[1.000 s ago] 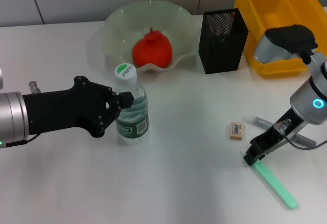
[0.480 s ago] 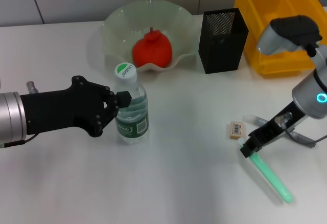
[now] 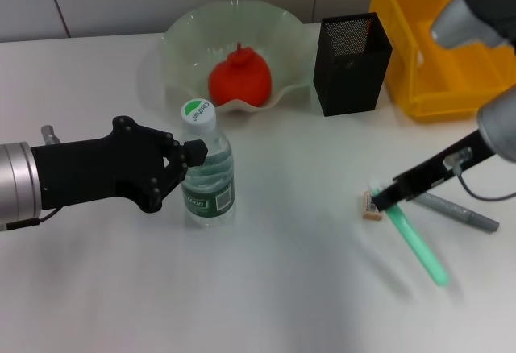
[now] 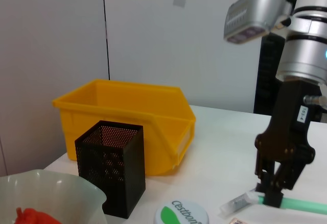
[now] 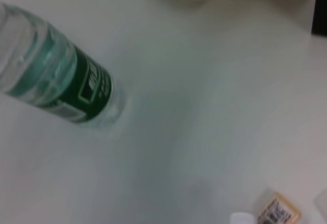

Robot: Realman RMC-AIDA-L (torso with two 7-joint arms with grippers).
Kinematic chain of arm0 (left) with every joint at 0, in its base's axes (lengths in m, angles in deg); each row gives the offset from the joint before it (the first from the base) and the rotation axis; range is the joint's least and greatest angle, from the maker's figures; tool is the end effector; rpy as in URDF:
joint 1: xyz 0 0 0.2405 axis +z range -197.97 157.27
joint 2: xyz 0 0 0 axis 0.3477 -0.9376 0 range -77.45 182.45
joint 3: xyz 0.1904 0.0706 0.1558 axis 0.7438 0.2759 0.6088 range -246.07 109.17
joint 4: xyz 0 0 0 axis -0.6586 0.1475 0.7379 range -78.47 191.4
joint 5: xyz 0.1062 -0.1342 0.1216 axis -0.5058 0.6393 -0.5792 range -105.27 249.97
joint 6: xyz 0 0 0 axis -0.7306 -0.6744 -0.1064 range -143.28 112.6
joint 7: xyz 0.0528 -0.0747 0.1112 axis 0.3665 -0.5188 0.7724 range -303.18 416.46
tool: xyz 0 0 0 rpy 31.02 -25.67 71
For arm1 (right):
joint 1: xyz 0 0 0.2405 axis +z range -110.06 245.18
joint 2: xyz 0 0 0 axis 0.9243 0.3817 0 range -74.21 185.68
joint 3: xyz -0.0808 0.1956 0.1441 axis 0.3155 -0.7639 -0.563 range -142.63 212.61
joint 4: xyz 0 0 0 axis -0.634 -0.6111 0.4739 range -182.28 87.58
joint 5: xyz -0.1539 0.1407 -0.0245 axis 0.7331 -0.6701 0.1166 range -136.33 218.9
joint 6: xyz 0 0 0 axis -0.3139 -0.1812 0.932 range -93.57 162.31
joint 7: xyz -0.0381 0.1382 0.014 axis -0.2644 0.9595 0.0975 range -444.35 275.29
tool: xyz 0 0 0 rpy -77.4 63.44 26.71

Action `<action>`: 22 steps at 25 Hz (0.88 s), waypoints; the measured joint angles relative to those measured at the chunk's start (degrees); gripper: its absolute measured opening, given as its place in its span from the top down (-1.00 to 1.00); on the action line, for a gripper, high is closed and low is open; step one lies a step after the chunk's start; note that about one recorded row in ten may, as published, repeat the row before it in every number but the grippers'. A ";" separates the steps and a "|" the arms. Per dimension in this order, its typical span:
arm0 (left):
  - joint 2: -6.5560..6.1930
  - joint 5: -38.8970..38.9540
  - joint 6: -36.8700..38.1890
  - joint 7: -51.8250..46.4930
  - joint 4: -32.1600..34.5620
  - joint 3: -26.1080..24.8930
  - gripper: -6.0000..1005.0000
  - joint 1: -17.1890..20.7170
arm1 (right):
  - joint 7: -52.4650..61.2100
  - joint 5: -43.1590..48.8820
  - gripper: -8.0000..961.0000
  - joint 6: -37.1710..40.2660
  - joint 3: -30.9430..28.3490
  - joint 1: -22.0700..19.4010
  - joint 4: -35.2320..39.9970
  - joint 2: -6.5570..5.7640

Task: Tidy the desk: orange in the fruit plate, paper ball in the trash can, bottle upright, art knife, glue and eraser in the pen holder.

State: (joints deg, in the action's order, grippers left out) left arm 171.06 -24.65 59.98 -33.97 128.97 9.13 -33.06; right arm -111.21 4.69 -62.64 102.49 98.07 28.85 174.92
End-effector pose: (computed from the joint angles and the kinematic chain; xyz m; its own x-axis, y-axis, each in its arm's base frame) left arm -0.2007 0.3060 -0.0001 0.9039 0.1310 0.4073 0.2532 -0.9311 -0.2625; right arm 0.2121 0.3339 0.0235 0.4990 -0.8646 0.0590 -0.8089 -0.4892 -0.3261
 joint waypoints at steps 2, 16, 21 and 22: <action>0.00 0.00 0.00 0.00 0.00 0.00 0.96 0.00 | -1.31 -0.49 0.59 0.50 -1.33 -0.52 1.20 0.05; -0.07 1.83 0.43 0.00 0.01 -1.67 0.96 0.41 | -7.06 -1.04 0.59 3.97 -6.92 -0.11 8.45 -0.19; -0.09 1.83 0.45 0.00 0.04 -1.69 0.96 0.49 | -9.36 0.50 0.59 7.02 -7.73 0.65 8.72 -0.31; -0.09 1.83 0.44 0.00 0.06 -1.69 0.96 0.49 | -9.83 0.88 0.59 7.74 -7.73 0.74 8.69 -0.31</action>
State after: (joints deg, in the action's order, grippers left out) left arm 170.98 -22.82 60.43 -33.97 129.03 7.44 -32.57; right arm -121.04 5.57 -54.91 94.76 98.81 37.54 174.62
